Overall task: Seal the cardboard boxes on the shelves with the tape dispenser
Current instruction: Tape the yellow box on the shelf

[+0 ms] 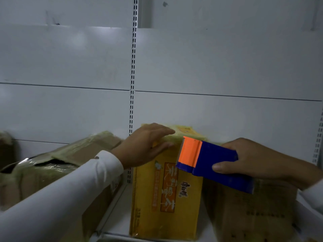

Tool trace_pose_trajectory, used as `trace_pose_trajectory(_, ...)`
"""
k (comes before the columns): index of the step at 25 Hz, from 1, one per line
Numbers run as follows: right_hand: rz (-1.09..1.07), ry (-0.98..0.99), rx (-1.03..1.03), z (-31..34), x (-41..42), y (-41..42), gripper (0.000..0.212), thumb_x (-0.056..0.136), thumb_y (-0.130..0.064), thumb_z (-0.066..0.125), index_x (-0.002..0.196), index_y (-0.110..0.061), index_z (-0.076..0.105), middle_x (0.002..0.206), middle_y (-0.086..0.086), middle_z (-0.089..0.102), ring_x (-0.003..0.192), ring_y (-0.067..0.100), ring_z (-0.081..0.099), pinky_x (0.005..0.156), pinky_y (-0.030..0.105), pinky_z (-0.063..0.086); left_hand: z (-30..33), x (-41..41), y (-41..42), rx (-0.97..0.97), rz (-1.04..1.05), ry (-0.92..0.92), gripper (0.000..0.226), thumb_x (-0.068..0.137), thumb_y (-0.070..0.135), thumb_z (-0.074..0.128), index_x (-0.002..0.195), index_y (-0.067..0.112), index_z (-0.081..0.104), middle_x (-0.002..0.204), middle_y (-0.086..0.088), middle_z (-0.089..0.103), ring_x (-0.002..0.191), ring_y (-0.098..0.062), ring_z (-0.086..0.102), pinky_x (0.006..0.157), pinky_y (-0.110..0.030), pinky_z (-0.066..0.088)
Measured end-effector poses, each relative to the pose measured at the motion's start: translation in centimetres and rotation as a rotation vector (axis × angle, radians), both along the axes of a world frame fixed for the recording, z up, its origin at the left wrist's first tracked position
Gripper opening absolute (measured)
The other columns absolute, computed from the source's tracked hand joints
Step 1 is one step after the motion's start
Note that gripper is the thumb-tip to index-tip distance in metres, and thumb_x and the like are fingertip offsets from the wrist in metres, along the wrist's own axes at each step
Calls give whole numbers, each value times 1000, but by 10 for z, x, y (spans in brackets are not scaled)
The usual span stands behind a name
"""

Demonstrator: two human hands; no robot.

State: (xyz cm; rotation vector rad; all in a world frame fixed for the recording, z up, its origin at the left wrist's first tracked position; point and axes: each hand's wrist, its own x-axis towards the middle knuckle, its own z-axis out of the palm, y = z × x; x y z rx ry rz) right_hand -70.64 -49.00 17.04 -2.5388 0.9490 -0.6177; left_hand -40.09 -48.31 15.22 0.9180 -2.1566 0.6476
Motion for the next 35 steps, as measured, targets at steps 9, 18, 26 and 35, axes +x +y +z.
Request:
trace_pose_trajectory(9,-17,56,-32,-6,67,10,45,72,-61,71,96,-23,66,88,-5,76,76,14,74,68,33,61,-22,35,25,604,-367,335,32,99,17,44,130,20,54,122,5,63,112,-8,58,94,-29,48)
trace_pose_trajectory(18,-2,50,-2,-14,89,8,37,76,-57,74,96,-26,66,88,-9,75,75,10,74,63,24,58,-41,58,19,771,-444,595,21,98,18,48,101,7,66,89,-16,62,79,-24,57,74,-42,49)
trace_pose_trajectory(26,128,124,90,20,85,-13,39,74,-60,70,94,-28,66,93,-3,76,80,16,74,67,24,59,-23,50,12,504,-269,658,23,95,16,53,78,8,64,63,3,61,59,-12,55,59,-25,47)
trace_pose_trajectory(35,-34,240,107,73,13,-45,57,66,-75,73,89,-23,72,88,12,75,75,29,73,67,30,59,-6,83,12,499,-96,941,21,95,11,53,84,-3,66,71,-8,66,59,-16,58,59,-26,48)
